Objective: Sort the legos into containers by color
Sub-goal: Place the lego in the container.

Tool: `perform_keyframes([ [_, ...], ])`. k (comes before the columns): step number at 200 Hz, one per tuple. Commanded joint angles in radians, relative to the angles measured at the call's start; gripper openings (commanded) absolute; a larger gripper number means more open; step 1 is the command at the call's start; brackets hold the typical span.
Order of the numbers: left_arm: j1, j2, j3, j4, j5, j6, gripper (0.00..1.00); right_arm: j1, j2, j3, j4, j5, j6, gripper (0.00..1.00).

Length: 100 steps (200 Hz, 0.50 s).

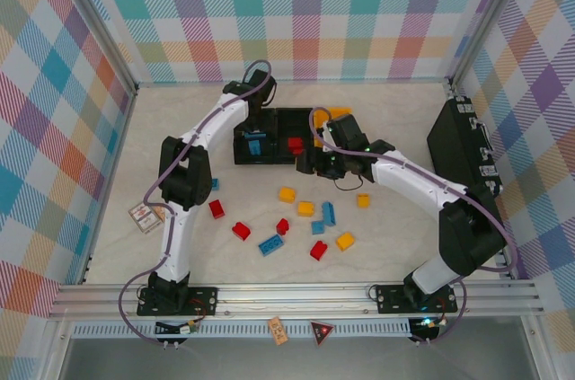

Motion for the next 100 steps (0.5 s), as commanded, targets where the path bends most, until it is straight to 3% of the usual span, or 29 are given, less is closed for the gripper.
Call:
perform_keyframes([
  [1, 0.007, -0.015, 0.024, -0.027, 0.001, -0.008, 0.74, 0.005, -0.035, -0.007, 0.011, 0.003, 0.008, 0.56],
  [47, 0.006, -0.084, -0.024, -0.013, 0.020, -0.007, 0.73, 0.005, -0.039, 0.003, -0.004, 0.021, -0.004, 0.56],
  [100, 0.002, -0.276, -0.213, 0.056, 0.077, -0.001, 0.73, 0.004, -0.046, 0.030, -0.106, 0.079, -0.058, 0.57],
])
